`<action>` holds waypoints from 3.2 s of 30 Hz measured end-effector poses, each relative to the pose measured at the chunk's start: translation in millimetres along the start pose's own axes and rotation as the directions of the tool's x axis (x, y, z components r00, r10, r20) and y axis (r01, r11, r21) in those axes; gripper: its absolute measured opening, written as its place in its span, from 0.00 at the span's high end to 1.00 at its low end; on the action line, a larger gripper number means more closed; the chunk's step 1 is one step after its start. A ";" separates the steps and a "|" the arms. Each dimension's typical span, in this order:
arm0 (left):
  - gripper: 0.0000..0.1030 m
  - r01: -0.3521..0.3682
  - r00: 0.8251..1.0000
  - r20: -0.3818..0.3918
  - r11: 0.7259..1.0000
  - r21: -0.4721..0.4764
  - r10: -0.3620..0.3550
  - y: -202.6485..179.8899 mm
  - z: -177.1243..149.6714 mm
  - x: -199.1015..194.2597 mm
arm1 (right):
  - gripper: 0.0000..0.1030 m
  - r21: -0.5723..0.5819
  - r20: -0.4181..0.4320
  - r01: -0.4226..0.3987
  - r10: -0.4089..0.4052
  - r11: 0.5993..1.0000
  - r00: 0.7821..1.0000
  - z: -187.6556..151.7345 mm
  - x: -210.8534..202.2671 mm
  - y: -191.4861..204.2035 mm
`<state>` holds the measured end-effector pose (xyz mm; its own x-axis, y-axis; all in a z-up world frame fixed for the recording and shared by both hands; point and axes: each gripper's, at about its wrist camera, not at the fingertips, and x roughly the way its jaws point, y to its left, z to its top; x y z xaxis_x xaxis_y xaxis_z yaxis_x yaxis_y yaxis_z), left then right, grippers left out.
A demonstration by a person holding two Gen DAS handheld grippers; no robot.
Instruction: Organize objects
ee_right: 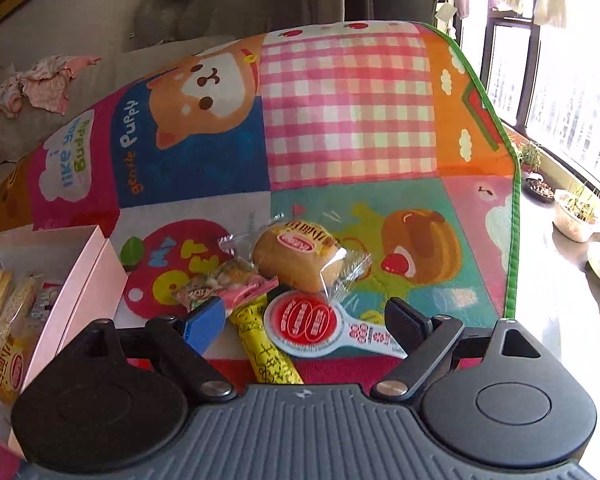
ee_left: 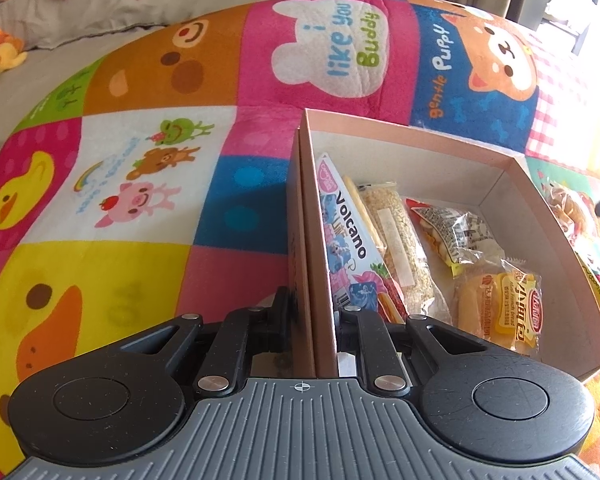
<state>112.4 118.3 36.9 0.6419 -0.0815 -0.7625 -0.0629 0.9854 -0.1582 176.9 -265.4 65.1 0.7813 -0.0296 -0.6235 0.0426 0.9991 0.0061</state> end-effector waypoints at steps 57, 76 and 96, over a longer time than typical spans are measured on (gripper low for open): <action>0.83 0.032 0.999 0.010 0.996 -0.078 -0.031 8.7 -3.2 -2.8 | 0.51 0.171 -0.196 -0.167 0.200 0.971 0.960 -62.1 -53.8 -37.5; 0.83 0.035 0.999 0.000 0.998 -0.049 -0.035 8.0 -3.3 -3.0 | 0.24 0.013 -0.120 -0.111 0.112 0.994 0.986 -27.8 -32.7 -22.0; 0.83 0.040 0.999 0.003 0.999 -0.010 -0.040 7.6 -4.6 -3.5 | 0.79 -0.074 -0.199 -0.142 0.124 0.987 0.972 -49.2 -31.4 49.2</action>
<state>106.2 125.3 35.5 0.6461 -0.1207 -0.7537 -0.0449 0.9797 -0.1955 123.9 -213.7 46.5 0.6406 0.1017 -0.7611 -0.1149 0.9927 0.0360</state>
